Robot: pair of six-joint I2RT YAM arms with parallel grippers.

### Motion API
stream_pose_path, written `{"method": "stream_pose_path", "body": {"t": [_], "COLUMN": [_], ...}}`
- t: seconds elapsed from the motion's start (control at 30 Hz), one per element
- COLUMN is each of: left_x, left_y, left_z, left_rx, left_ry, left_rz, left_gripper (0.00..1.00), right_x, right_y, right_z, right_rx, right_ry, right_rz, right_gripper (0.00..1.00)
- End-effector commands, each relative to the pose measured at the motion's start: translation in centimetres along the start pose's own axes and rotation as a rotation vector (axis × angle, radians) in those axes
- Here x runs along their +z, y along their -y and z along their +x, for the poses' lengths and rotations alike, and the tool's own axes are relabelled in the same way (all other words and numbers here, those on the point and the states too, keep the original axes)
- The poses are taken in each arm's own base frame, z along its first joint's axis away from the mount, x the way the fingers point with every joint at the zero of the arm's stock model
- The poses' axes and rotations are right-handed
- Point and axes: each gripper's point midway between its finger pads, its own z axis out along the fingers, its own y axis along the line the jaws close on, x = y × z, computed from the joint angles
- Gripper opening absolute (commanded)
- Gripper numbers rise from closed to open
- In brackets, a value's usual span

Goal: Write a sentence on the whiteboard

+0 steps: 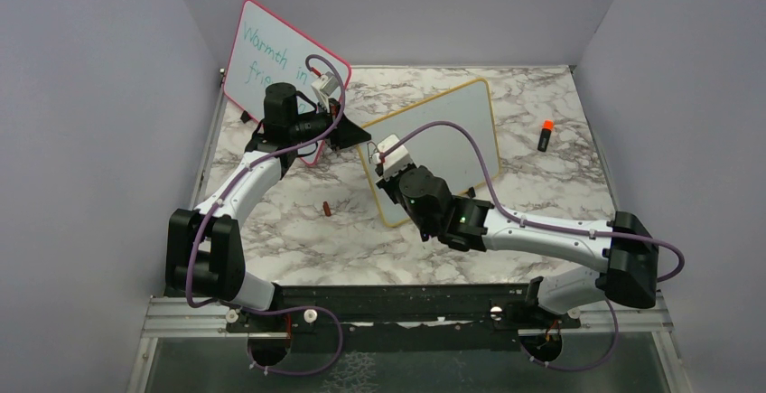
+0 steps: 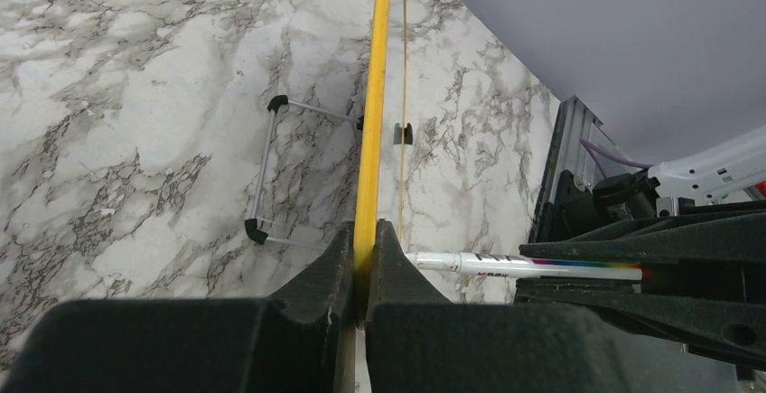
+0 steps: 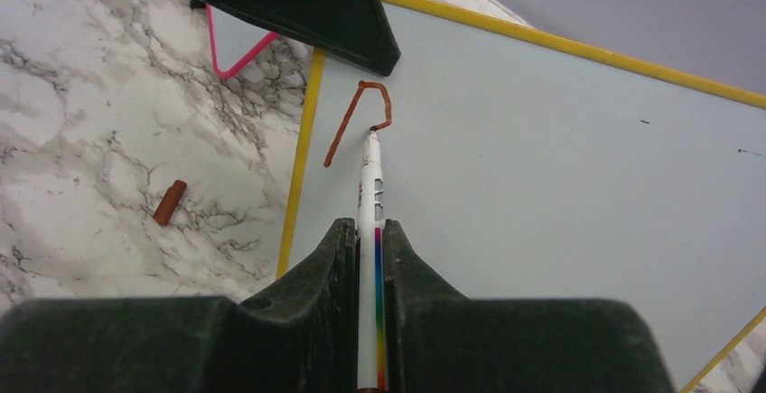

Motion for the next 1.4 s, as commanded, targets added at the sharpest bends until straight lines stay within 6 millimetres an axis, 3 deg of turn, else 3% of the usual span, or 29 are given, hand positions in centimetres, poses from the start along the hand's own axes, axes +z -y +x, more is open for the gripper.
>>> {"method": "stream_pose_path", "body": {"t": [0.0,0.97,1.37], "left_x": [0.14,0.26,0.26], "left_y": [0.28,0.17,0.18], "left_z": [1.65,1.80,1.75], "left_rx": [-0.027,-0.031,-0.029], "left_ry": [-0.043,-0.047,-0.046], "left_rz": [0.012,0.013,0.013], "left_gripper": [0.00,0.00,0.00], "right_x": [-0.43,0.15,0.01], "right_y": [-0.71,-1.45,-0.59], "right_z": [-0.10,-0.86,0.09], "right_rx": [0.016,0.038,0.012], "right_ry": [0.001,0.027,-0.003], "right_rz": [-0.059,-0.076,-0.032], "right_gripper": [0.00,0.01,0.01]}}
